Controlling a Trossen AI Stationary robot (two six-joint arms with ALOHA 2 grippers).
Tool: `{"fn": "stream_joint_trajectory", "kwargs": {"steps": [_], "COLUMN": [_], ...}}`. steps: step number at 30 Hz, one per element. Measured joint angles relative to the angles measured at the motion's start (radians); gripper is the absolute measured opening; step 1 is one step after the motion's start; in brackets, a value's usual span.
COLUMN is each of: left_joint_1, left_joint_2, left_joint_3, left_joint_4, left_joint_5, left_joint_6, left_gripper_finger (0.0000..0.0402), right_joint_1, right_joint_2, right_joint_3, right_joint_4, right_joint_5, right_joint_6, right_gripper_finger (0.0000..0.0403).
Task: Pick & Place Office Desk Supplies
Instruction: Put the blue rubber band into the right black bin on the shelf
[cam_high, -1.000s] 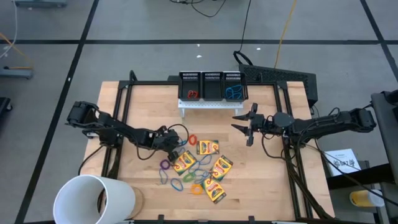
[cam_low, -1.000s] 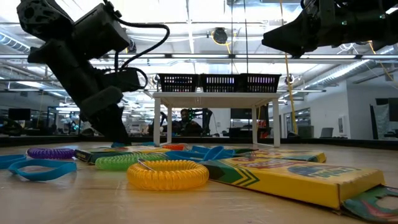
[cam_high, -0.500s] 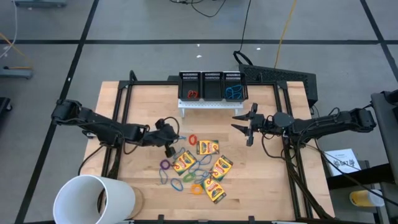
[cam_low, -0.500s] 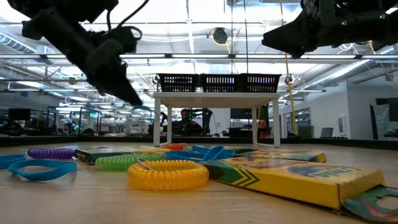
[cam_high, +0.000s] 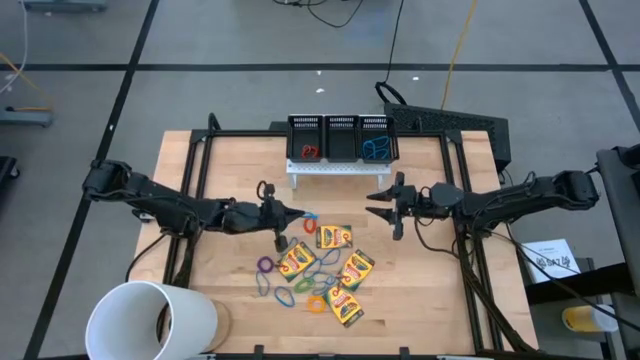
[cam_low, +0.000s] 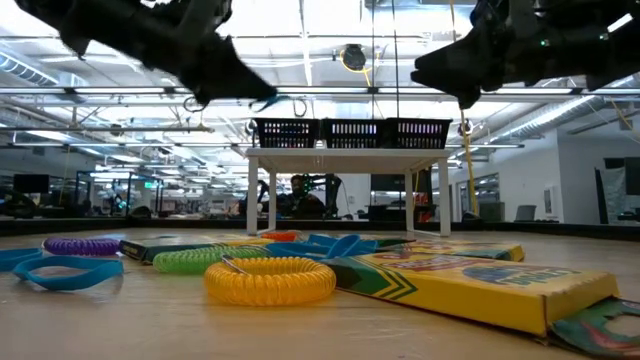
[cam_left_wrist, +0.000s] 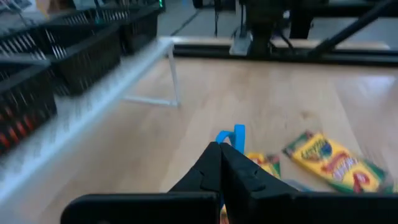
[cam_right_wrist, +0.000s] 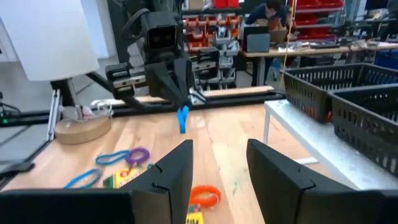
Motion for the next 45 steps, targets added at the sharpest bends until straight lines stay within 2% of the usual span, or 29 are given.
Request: {"fn": "stream_joint_trajectory", "kwargs": {"steps": [6,9,12,21,28,37,45], "left_joint_1": [0.025,0.038,0.054,0.079,0.079,0.079,0.079], "left_joint_2": [0.017,0.032,0.053,0.128,0.129,0.129,0.129], "left_joint_3": [0.120,0.173,0.213,0.293,0.295,0.295,0.295], "left_joint_4": [-0.038,-0.046,-0.070,-0.127,-0.132,-0.126,-0.125], "left_joint_5": [0.049,0.077,0.090,0.155,0.156,0.156,0.156], "left_joint_6": [0.120,0.173,0.184,0.213,0.221,0.225,0.222], "left_gripper_finger": [0.0001,0.0001,0.0001,0.0000,0.0000,0.0000,0.0001], "right_joint_1": [0.000,0.000,0.000,-0.001,-0.001,-0.002,-0.002], "right_joint_2": [0.109,0.154,0.203,0.340,0.396,0.438,0.439], "right_joint_3": [0.045,0.091,0.145,0.257,0.287,0.288,0.288], "right_joint_4": [0.072,0.073,0.075,0.074,0.095,0.130,0.134], "right_joint_5": [-0.002,-0.058,-0.105,-0.105,-0.154,-0.152,-0.150], "right_joint_6": [-0.014,-0.013,-0.014,-0.017,-0.017,-0.017,-0.044], "right_gripper_finger": [0.0168,0.0190,0.0209,0.0234,0.0212,0.0170,0.0103]}}
